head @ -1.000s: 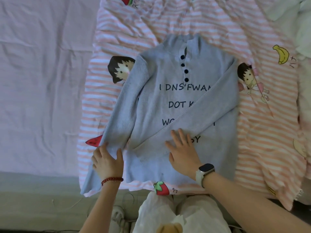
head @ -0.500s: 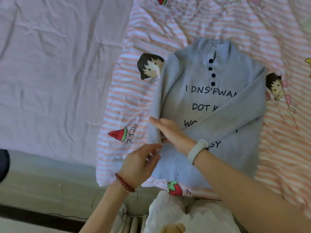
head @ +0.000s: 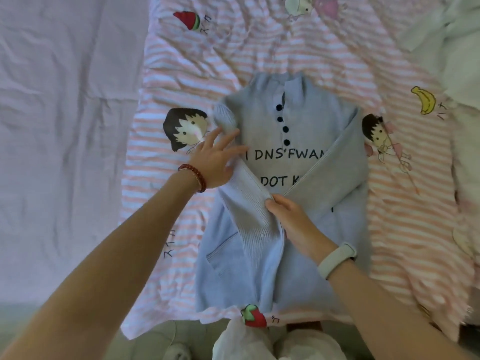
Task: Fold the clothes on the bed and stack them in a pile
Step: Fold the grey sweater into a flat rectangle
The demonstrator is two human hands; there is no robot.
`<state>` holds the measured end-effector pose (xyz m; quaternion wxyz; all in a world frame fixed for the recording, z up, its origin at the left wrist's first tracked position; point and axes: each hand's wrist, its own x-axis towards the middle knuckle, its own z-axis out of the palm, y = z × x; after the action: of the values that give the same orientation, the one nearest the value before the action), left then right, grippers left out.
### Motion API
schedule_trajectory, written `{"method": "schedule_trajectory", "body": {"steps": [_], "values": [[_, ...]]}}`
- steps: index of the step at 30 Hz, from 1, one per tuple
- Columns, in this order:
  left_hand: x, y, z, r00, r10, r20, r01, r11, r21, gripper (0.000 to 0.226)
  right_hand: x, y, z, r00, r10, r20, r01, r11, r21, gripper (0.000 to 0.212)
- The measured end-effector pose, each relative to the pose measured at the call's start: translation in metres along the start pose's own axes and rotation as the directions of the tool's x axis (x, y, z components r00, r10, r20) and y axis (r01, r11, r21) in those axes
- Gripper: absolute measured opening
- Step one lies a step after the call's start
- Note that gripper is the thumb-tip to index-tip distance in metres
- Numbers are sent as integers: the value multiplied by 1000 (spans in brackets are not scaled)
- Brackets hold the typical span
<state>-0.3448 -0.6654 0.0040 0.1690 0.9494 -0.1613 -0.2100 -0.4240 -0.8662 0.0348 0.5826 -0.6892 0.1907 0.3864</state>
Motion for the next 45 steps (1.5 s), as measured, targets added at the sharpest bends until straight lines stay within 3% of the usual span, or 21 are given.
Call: {"method": "schedule_trajectory", "body": {"steps": [2,4,7,10,15,19,21,25,30,33,35,37,40,42,45], "values": [[28,-4,-11,984,44,173,-69,988,141,39,1,1,-17,998,40,55,-39,999,-15,22],[48,-8,-21,973,76,217,-123,970,210,26,2,8,-29,990,95,102,-72,976,-205,15],[59,-6,-36,982,180,49,-186,966,180,32,2,26,-41,974,192,118,-137,920,-367,6],[61,-6,-46,958,247,-142,-219,957,188,52,-2,42,-52,981,195,21,-181,940,-289,15],[85,-23,-66,994,-52,92,2,880,475,34,0,38,-65,995,79,-65,-93,961,-259,34],[92,-23,-60,992,-130,9,102,818,566,26,2,39,-75,993,105,-58,-116,962,-249,34],[87,-16,-46,988,-130,-85,155,845,511,23,0,49,-84,988,108,-111,-139,934,-329,32],[53,20,-1,946,-185,-267,232,960,157,48,-17,80,-103,952,38,-303,-178,875,-451,34],[1,70,64,979,-154,-136,164,985,61,68,-38,96,-109,896,-81,-436,-143,878,-458,42],[-13,69,89,976,-209,-60,215,969,117,76,-45,103,-112,924,-55,-379,-124,894,-431,25],[-14,60,97,974,-226,-30,228,962,150,78,-48,111,-115,929,29,-369,-239,808,-539,19],[-11,56,98,971,-237,-2,235,961,145,76,-54,121,-119,896,86,-435,-372,679,-633,26],[-7,60,95,969,-245,32,240,964,114,72,-65,131,-120,814,92,-573,-493,630,-600,35],[-6,65,89,967,-252,26,249,965,76,71,-72,131,-119,778,39,-627,-503,637,-584,42],[-2,76,75,958,-276,-78,277,961,-1,61,-72,121,-120,799,-157,-580,-360,648,-671,50]]}}
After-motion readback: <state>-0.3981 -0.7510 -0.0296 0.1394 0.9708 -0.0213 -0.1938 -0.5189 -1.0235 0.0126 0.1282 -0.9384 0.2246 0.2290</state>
